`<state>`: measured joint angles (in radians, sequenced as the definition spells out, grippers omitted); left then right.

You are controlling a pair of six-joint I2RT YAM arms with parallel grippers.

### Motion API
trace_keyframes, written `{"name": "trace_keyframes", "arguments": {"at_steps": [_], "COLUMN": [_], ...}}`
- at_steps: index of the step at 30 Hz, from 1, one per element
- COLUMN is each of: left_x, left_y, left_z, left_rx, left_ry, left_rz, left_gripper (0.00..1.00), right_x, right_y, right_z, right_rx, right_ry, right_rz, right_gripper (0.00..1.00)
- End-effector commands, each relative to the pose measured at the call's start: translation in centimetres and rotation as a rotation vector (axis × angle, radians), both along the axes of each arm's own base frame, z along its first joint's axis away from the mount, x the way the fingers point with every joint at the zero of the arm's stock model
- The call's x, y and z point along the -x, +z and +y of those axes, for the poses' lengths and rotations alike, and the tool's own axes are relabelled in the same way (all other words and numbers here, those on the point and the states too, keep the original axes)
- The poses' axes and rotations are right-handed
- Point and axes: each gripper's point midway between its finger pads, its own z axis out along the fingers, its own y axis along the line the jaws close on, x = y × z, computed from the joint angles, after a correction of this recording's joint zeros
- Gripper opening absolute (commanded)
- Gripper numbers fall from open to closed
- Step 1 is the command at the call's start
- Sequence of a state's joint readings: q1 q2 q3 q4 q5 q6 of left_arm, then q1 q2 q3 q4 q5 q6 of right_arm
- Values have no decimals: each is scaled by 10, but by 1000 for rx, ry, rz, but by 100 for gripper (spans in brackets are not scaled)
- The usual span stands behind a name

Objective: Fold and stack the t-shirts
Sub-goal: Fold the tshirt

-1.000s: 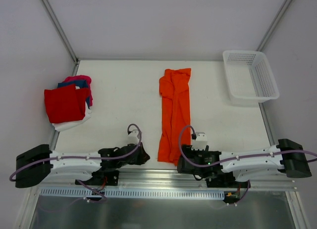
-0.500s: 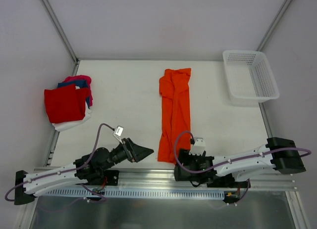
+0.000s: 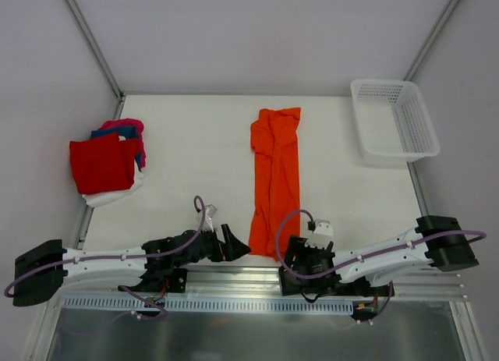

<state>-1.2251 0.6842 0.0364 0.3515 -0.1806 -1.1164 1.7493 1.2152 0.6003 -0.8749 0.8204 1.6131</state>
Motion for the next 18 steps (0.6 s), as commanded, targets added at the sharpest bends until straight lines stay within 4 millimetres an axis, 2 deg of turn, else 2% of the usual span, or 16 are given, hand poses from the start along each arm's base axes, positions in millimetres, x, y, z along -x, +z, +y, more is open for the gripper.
{"name": "trace_keyframes", "arguments": {"at_steps": [1, 2, 7, 11, 13, 18], "left_x": [17, 19, 22, 24, 23, 24], "left_y": [-52, -60, -60, -52, -55, -58], "left_z": [20, 21, 9, -5, -9, -10], "left_rx": [-69, -98, -87, -34, -48, -36], "left_ry": [-45, -51, -84, -115, -117, -113], "left_rz": [40, 57, 78, 76, 88, 104], "left_gripper": [91, 91, 91, 89, 89, 87], "right_x": [-6, -6, -8, -9, -10, -14], "right_y": [5, 5, 0, -6, -11, -18], "right_z": [-5, -5, -9, -8, -9, -11], "right_rx": [-23, -29, -43, -59, -65, -88], "right_ry": [-40, -39, -52, -65, -72, -85], "right_rz": [-39, -41, -51, -57, -61, -81], "right_gripper": [75, 75, 75, 75, 75, 75]}}
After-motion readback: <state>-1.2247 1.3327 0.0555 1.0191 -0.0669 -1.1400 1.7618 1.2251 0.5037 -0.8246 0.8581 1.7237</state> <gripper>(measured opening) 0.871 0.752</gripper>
